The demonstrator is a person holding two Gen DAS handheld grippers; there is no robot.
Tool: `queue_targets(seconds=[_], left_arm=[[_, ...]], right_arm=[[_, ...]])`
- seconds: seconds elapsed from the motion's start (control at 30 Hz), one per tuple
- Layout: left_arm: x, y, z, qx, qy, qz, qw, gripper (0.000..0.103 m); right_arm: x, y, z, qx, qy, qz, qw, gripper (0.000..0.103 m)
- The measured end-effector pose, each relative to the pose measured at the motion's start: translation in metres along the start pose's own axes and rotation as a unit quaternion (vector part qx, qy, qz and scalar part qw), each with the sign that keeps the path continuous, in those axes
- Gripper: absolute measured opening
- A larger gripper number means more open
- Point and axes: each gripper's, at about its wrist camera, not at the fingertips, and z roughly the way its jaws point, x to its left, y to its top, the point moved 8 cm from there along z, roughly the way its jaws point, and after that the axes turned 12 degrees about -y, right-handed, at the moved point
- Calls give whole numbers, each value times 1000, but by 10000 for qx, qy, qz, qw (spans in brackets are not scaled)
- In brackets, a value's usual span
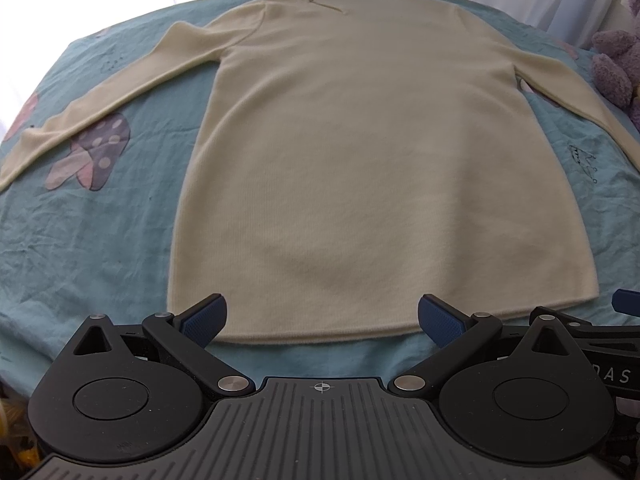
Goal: Fold small clothes
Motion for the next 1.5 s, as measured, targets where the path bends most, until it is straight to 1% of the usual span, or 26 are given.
queue_targets(seconds=[0.87,1.5], left_arm=[[-1,0,2,72,7,-52,10000,103],[0,1,11,258,-2,-80,9996,103]], right_arm=[[-3,0,2,65,17,45,10000,99],[-5,2,9,208,137,134,9996,99]])
